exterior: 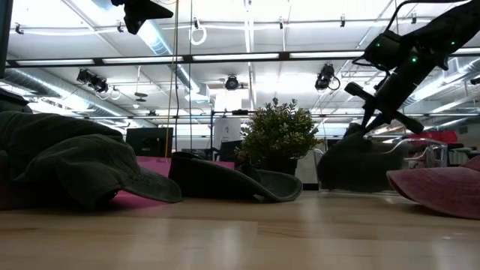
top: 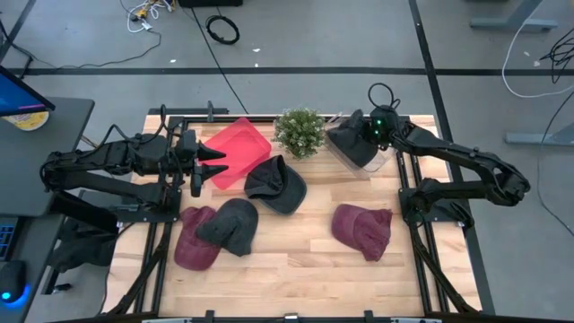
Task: Pick & Place hat
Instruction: Put the right black cap into the transparent bin
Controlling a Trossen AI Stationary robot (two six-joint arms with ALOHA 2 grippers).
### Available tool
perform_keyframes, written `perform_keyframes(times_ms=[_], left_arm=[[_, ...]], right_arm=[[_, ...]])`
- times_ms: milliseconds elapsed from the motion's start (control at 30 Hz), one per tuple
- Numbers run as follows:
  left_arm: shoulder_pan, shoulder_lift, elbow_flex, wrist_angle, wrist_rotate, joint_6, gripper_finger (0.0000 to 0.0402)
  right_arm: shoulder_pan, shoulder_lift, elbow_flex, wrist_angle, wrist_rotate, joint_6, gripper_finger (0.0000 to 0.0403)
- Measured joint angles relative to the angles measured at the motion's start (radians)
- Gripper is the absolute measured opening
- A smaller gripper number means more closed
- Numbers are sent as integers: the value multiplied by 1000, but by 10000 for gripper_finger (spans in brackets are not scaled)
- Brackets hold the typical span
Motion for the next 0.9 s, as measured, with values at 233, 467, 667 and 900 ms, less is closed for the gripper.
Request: perform_keyframes(times_ms=[233,467,667,900], left_arm=[[0,0,0,0,0,0,190],[0,0,0,0,0,0,190],[0,0,0,0,0,-4,190],[0,0,0,0,0,-1,190]], right_arm=[[0,41,-17,41,-40,-188,2],[0,80,-17,142,-44,-275,3],[-9,80,-17,148,-30,-292,4],[-25,80,-17,147,-81,-297,39]])
